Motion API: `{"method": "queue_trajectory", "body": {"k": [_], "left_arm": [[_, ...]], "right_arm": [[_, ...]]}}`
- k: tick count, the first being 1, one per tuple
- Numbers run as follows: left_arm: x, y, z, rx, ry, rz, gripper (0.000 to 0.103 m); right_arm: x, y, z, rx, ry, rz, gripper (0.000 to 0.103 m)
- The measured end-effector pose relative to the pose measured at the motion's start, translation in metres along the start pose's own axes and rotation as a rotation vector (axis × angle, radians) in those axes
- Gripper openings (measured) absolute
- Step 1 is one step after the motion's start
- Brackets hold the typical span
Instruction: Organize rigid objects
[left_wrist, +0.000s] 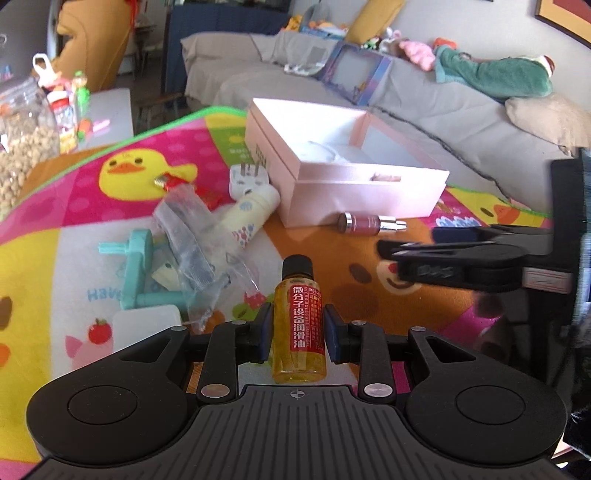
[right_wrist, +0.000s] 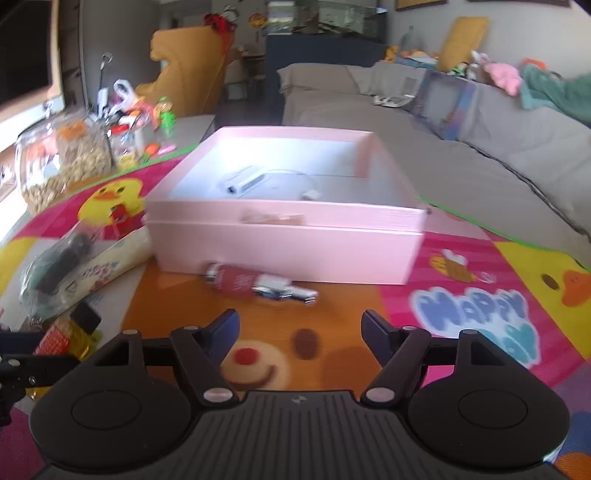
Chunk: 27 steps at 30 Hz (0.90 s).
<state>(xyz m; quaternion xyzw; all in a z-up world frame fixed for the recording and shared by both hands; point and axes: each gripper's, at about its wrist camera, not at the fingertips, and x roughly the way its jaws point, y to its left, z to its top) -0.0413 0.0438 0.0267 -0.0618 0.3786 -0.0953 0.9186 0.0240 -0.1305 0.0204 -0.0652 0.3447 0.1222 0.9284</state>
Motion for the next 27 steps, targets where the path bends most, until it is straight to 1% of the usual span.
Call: {"method": "queue_trajectory", "body": {"k": [2, 4, 6, 7, 8, 10, 13, 14, 16, 17, 18, 21, 22, 23, 25, 27], "left_arm": [[-0.003, 0.001, -0.001, 0.009, -0.013, -0.003, 0.032], [-0.004, 0.003, -0.001, 0.011, -0.019, -0.007, 0.032], [-0.005, 0.005, -0.002, 0.002, -0.022, -0.012, 0.032], [-0.006, 0.006, -0.003, -0.003, -0.023, -0.014, 0.032], [-0.006, 0.007, -0.004, -0.007, -0.024, -0.014, 0.032], [-0.006, 0.007, -0.005, -0.013, -0.023, -0.012, 0.032], [-0.006, 0.006, -0.009, -0.02, -0.016, -0.016, 0.032], [-0.007, 0.005, -0.01, -0.019, -0.013, -0.017, 0.032], [-0.01, 0.003, -0.012, -0.011, -0.012, -0.021, 0.032], [-0.012, 0.001, -0.013, -0.004, -0.011, -0.024, 0.032], [-0.014, -0.001, -0.014, 0.005, -0.01, -0.028, 0.032], [-0.02, -0.008, -0.016, 0.039, -0.008, -0.046, 0.032], [-0.022, -0.011, -0.016, 0.046, -0.008, -0.052, 0.032], [-0.025, -0.014, -0.016, 0.051, -0.011, -0.062, 0.032], [-0.035, -0.02, -0.008, 0.067, -0.034, -0.096, 0.032], [-0.049, -0.027, 0.011, 0.083, -0.094, -0.123, 0.032]], "right_arm": [[0.008, 0.011, 0.005, -0.016, 0.017, -0.005, 0.074], [0.017, 0.017, 0.013, 0.006, 0.023, -0.011, 0.074], [0.027, 0.019, 0.02, 0.031, 0.045, -0.02, 0.078], [0.032, 0.019, 0.023, 0.049, 0.067, -0.003, 0.078], [0.036, 0.019, 0.024, 0.064, 0.078, 0.005, 0.081], [0.038, 0.023, 0.027, 0.064, 0.071, -0.005, 0.081], [0.041, 0.021, 0.028, 0.096, 0.064, -0.014, 0.081], [0.042, 0.02, 0.028, 0.1, 0.059, -0.019, 0.078], [0.04, 0.019, 0.027, 0.078, 0.061, -0.023, 0.068], [0.037, 0.018, 0.026, 0.057, 0.065, -0.003, 0.06], [0.032, 0.016, 0.025, 0.034, 0.07, 0.015, 0.06], [0.01, 0.004, 0.016, 0.005, 0.073, 0.109, 0.06], [0.001, 0.001, 0.012, -0.015, 0.064, 0.121, 0.06], [-0.01, -0.002, 0.009, -0.039, 0.048, 0.125, 0.06], [-0.036, -0.007, 0.005, -0.096, -0.011, 0.127, 0.06], [-0.065, -0.012, 0.006, -0.153, -0.106, 0.118, 0.06]]}}
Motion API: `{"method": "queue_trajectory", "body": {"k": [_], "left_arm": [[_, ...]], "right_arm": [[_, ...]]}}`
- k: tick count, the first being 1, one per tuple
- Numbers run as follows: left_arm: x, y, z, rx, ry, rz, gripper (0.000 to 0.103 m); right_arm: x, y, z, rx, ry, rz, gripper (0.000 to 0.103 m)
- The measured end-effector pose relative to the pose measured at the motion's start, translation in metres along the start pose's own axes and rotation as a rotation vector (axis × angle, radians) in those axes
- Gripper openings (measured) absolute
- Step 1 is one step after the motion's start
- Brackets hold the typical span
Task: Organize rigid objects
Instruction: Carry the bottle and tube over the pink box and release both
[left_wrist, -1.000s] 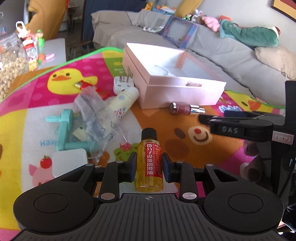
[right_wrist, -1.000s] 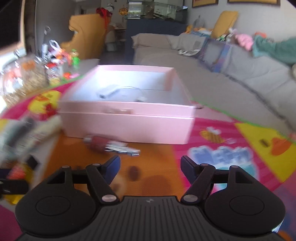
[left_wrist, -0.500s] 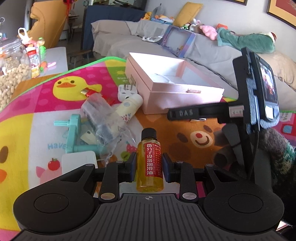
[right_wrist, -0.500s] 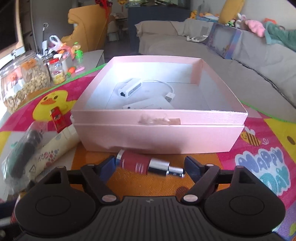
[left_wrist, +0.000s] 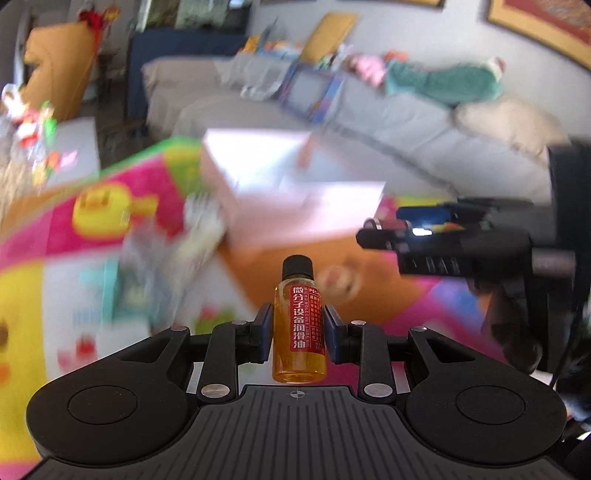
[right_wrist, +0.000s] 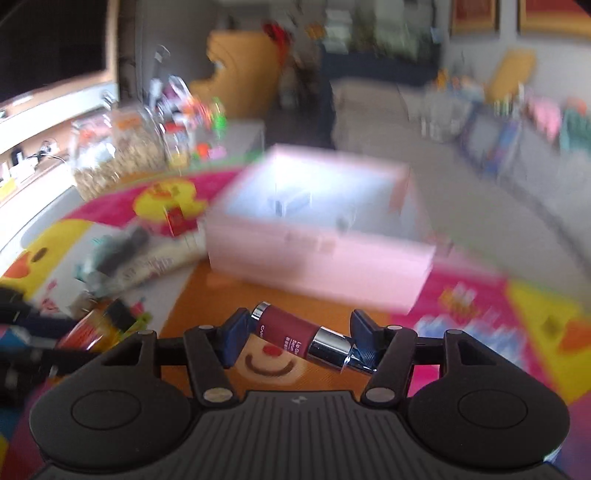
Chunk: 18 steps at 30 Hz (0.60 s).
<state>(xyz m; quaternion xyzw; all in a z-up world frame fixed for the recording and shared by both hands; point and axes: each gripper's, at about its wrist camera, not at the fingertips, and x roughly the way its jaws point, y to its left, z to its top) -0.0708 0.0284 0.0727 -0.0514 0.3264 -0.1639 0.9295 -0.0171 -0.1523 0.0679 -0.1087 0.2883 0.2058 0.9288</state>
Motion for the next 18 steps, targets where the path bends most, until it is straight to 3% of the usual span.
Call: {"method": "queue_trajectory", "body": {"k": [5, 8, 13, 16, 18], "left_arm": [[-0.012, -0.016, 0.085, 0.11, -0.198, 0.026, 0.032], [0.008, -0.015, 0.139, 0.124, -0.236, 0.019, 0.032], [0.063, -0.001, 0.193, 0.07, -0.21, -0.018, 0.032], [0.104, 0.011, 0.203, 0.004, -0.129, -0.044, 0.031], [0.118, 0.02, 0.199, -0.014, -0.106, -0.036, 0.031]], "right_arm": [[-0.051, -0.005, 0.035, -0.102, -0.288, -0.099, 0.06], [-0.051, -0.012, 0.06, -0.113, -0.381, -0.14, 0.06], [-0.022, -0.033, 0.096, -0.05, -0.393, -0.122, 0.06], [0.003, -0.053, 0.111, 0.016, -0.34, -0.037, 0.065], [0.016, -0.066, 0.115, 0.087, -0.282, -0.048, 0.067]]}}
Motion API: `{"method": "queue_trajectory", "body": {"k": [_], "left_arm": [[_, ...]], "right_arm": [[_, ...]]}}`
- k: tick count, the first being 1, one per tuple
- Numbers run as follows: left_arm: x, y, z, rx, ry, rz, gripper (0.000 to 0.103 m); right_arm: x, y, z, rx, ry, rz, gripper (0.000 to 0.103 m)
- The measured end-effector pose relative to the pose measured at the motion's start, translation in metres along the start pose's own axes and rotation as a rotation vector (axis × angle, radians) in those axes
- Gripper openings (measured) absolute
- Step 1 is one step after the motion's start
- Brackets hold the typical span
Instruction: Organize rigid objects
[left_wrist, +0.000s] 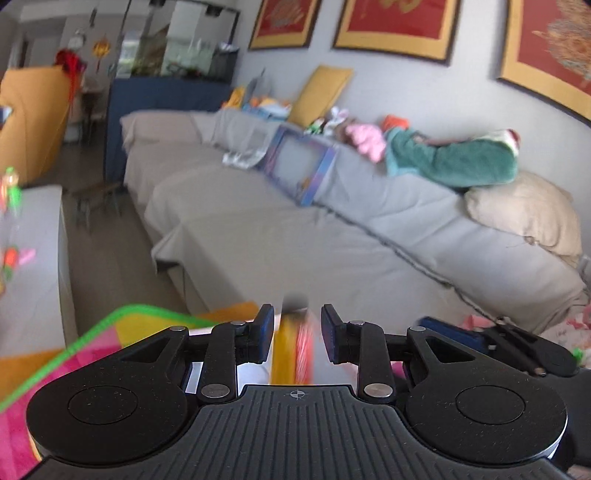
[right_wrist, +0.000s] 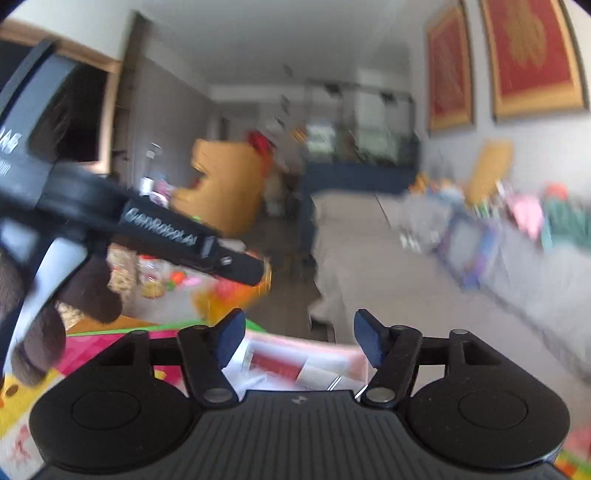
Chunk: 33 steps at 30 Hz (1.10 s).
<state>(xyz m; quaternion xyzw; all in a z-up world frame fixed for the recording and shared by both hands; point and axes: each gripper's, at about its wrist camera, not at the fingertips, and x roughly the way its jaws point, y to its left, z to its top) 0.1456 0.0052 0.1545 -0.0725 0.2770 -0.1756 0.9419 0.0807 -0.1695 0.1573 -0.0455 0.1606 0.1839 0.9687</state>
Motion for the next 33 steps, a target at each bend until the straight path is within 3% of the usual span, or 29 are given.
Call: {"method": "queue_trajectory", "body": {"k": [4, 7, 9, 13, 17, 20, 24, 28, 33], "left_arm": [[-0.009, 0.019, -0.014, -0.014, -0.024, -0.006, 0.031], [-0.029, 0.034, -0.03, -0.057, -0.044, 0.029, 0.031], [-0.048, 0.046, -0.047, -0.086, -0.045, 0.067, 0.031], [-0.089, 0.068, -0.087, -0.152, -0.025, 0.195, 0.03], [-0.128, 0.078, -0.129, -0.1, 0.024, 0.279, 0.03], [-0.142, 0.083, -0.159, -0.096, 0.125, 0.304, 0.03], [-0.156, 0.082, -0.185, -0.129, 0.168, 0.27, 0.03], [-0.159, 0.081, -0.187, -0.135, 0.109, 0.317, 0.03], [-0.153, 0.092, -0.185, -0.203, 0.064, 0.352, 0.03]], "right_arm": [[-0.004, -0.019, -0.018, 0.041, 0.018, -0.052, 0.069], [-0.01, -0.017, -0.039, -0.01, 0.041, -0.128, 0.069], [-0.012, -0.012, -0.055, -0.045, 0.06, -0.129, 0.069], [-0.026, -0.011, -0.079, -0.088, 0.101, -0.043, 0.069], [-0.032, 0.007, -0.084, -0.1, 0.152, 0.071, 0.069], [-0.032, 0.034, -0.087, -0.098, 0.199, 0.153, 0.069], [-0.032, 0.071, -0.095, -0.144, 0.244, 0.22, 0.069], [-0.037, 0.095, -0.093, -0.156, 0.261, 0.271, 0.069], [-0.027, 0.106, -0.069, -0.061, 0.291, 0.345, 0.069]]}}
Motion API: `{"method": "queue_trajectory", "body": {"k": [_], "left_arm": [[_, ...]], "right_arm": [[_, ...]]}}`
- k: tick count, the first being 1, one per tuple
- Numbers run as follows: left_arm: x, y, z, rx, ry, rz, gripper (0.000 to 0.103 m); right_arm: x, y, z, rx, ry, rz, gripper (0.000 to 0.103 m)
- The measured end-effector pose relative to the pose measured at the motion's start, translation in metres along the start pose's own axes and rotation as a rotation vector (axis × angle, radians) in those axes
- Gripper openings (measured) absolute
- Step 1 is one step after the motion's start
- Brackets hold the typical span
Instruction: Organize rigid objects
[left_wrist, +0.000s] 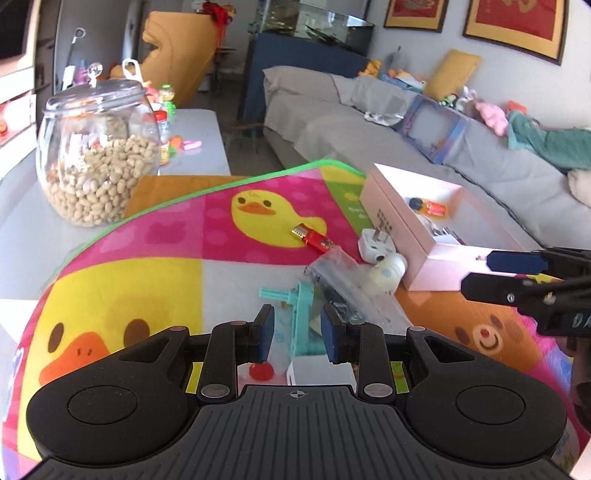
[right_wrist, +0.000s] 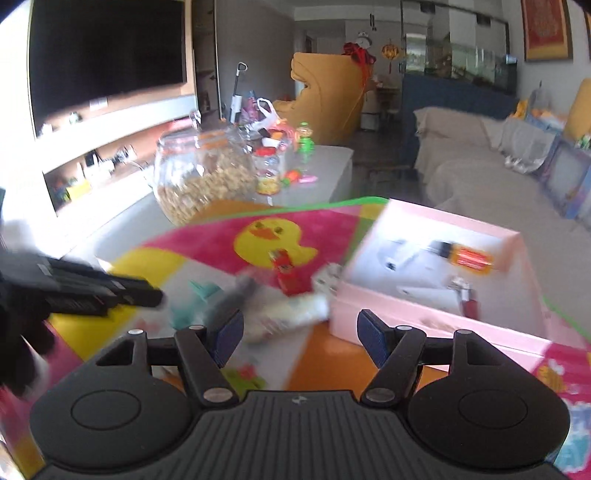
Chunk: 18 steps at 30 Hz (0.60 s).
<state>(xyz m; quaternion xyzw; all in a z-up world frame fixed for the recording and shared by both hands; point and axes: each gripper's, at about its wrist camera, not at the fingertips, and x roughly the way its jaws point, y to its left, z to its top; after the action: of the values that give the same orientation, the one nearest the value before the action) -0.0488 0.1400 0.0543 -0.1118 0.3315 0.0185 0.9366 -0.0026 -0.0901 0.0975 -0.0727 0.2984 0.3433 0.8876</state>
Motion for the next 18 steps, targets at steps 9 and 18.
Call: {"method": "queue_trajectory", "body": {"k": [9, 18], "left_arm": [[0.009, 0.006, -0.012, -0.02, 0.008, -0.026, 0.031], [-0.002, 0.011, -0.017, 0.008, 0.013, -0.059, 0.03]], "right_arm": [[0.073, 0.03, 0.024, 0.057, 0.154, 0.125, 0.038], [0.066, 0.018, -0.004, 0.024, 0.199, 0.091, 0.008]]}}
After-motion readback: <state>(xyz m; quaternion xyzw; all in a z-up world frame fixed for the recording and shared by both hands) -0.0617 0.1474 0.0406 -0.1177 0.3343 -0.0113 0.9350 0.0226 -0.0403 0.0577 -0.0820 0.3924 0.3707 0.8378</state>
